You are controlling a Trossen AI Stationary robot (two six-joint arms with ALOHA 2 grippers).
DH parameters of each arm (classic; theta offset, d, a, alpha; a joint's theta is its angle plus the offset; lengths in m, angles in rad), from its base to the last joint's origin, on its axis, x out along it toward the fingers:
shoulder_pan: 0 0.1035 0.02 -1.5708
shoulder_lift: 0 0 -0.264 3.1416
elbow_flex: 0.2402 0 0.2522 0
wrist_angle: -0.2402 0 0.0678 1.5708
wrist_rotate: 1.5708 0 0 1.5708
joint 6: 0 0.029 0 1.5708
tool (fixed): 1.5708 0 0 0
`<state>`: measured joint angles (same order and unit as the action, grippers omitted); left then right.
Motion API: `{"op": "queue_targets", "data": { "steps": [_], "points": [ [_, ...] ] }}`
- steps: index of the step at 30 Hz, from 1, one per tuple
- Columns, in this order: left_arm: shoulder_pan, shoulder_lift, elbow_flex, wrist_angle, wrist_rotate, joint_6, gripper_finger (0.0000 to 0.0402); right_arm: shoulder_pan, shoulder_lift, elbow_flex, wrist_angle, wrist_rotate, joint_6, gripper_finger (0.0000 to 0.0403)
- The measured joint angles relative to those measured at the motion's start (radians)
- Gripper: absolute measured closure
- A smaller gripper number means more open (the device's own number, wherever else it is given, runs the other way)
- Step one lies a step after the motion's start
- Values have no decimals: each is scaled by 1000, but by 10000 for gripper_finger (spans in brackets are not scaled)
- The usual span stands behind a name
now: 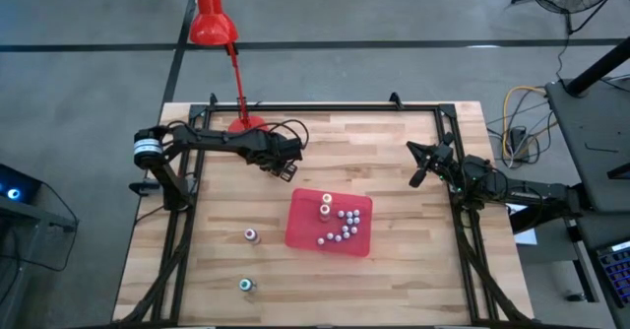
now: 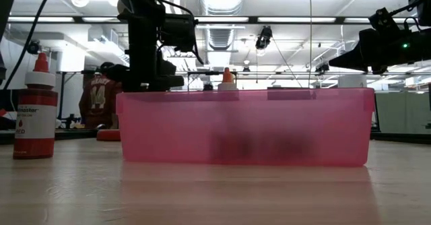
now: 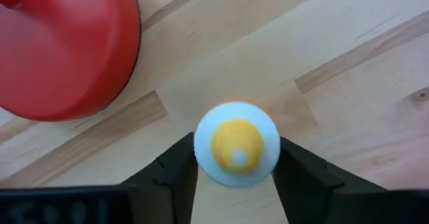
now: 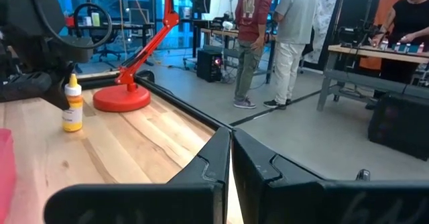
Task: Pick & Place food coloring
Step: Put the large yellow food coloring bottle in the red bin
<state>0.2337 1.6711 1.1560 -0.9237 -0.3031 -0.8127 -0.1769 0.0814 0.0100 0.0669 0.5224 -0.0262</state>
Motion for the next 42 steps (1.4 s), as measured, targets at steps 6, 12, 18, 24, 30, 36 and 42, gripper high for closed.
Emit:
{"op": "queue_targets", "data": {
  "steps": [6, 12, 18, 24, 30, 36, 42],
  "points": [
    [0, 0, -1, 2, 0, 4, 209, 0, 0, 0, 0, 0, 5, 394],
    [-1, 0, -1, 4, 0, 20, 198, 0, 0, 0, 0, 0, -4, 394],
    [-1, 0, -1, 6, -1, 43, 197, 0, 0, 0, 0, 0, -8, 394],
    [-2, -1, -1, 7, -1, 55, 218, 0, 0, 0, 0, 0, 3, 394],
    [-12, -2, -1, 11, -4, 53, 278, 0, 0, 0, 0, 0, 5, 394],
    [-33, -20, 22, -12, 3, 43, 282, 0, 0, 0, 0, 0, -6, 394],
    [-47, -74, 107, -95, -2, 49, 282, 0, 0, 0, 0, 0, -6, 394]
  ]
}}
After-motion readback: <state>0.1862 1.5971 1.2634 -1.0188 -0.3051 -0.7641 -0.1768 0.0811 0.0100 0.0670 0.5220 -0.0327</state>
